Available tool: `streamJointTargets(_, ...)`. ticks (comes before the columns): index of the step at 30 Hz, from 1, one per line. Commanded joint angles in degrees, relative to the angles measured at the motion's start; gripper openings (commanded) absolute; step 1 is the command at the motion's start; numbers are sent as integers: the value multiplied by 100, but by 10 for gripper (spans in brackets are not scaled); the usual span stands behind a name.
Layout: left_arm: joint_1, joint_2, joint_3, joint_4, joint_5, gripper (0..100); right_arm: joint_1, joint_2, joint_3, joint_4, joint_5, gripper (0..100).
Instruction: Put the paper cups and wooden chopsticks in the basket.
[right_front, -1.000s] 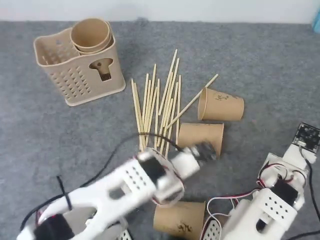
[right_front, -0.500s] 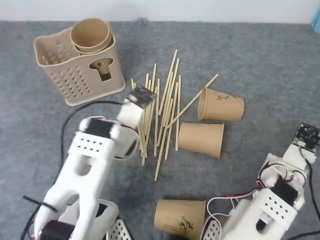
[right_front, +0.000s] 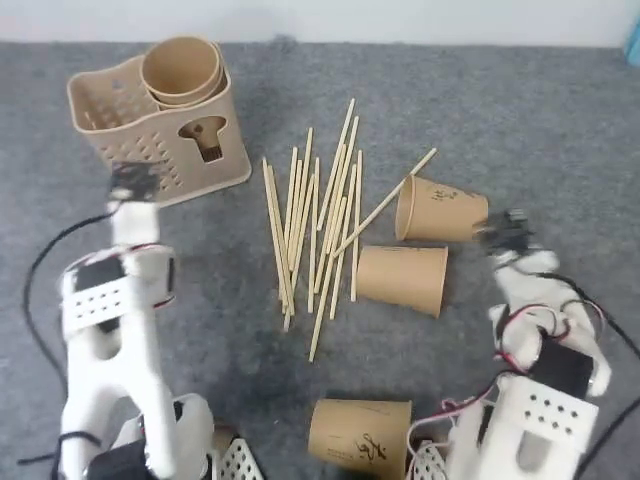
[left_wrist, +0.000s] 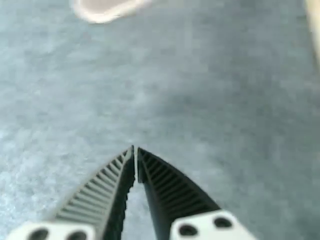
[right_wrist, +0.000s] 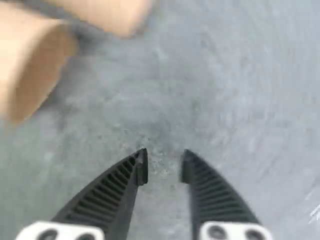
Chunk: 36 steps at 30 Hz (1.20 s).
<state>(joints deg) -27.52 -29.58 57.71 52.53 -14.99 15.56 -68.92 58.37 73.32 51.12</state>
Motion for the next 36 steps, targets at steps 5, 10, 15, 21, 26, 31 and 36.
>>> streamJointTargets(5,-352,-97,646,-1204,-35,12,-1578,-84,-1697,2941,4114,195)
streamJointTargets(10,-352,-70,664,-1222,-44,12,-2721,22,-1503,2958,4589,195)
streamJointTargets(15,-352,-70,673,-1231,-44,12,-4462,330,-633,2958,4088,195)
streamJointTargets(21,-343,-62,681,-1336,-44,12,-5842,629,-123,2958,3481,195)
streamJointTargets(26,-343,-62,681,-1345,-44,12,-5877,708,-123,2967,3701,197)
streamJointTargets(31,-343,-62,681,-1345,-44,12,-5868,708,-18,2976,4141,197)
streamJointTargets(36,-343,-62,681,-1345,-44,12,-5763,708,70,2905,4044,195)
